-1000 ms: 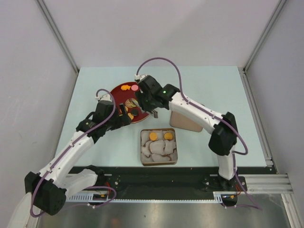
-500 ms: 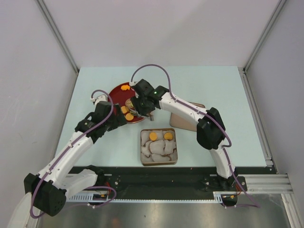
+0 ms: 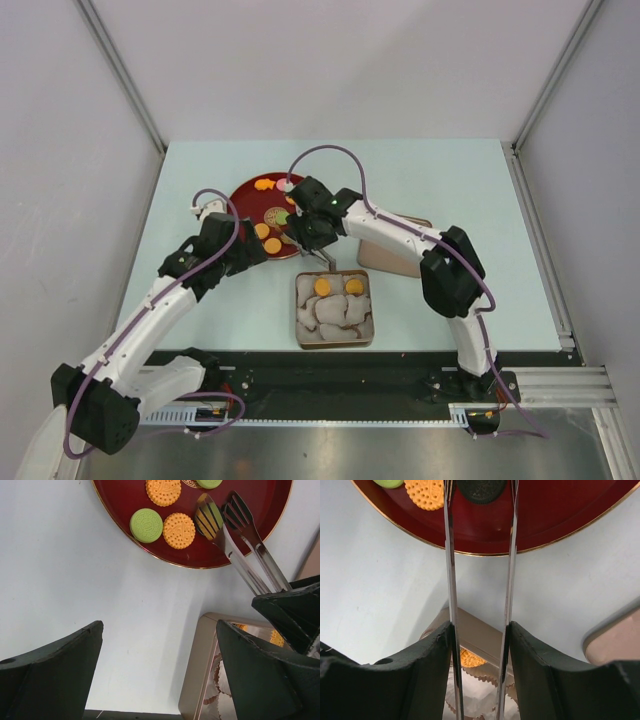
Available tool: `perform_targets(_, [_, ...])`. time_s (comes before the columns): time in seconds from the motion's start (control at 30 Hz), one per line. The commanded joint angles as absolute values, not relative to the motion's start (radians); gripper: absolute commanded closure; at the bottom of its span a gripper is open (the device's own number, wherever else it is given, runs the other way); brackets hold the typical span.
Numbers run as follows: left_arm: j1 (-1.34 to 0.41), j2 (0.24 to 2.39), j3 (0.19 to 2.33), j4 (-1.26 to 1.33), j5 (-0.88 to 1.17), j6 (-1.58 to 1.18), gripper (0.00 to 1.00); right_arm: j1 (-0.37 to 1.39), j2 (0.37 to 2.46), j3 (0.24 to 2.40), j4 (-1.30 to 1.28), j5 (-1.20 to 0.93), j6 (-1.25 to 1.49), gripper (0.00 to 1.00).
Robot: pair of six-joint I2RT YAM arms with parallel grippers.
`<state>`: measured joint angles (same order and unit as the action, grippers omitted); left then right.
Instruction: Pack the cookies
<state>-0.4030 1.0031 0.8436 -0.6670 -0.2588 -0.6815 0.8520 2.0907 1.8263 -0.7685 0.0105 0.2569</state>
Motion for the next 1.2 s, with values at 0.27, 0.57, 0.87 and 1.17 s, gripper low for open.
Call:
perform_targets(0.27, [-0.396,1.02,0.827,-0.623,-0.235,-0.69,0.0,0.844,2.042,1.87,-0.782,-0.015,0.238,0.53])
perform_targets(0.57, [-0.396,1.008,0.816,-0.617,-0.236,-0.687,0.0,0.833,2.034,1.919,-0.819,0.032,0.235,0.66])
perform_targets(0.87, [-0.397,1.005,0.815,-0.618,-0.238,-0.684,0.0,0.83,1.918,1.947,-0.871,0.078,0.229,0.67])
perform_targets(1.17, [-0.396,1.009,0.819,-0.618,-0.244,-0.686,0.0,0.905,1.675,1.742,-0.936,0.185,0.254,0.68])
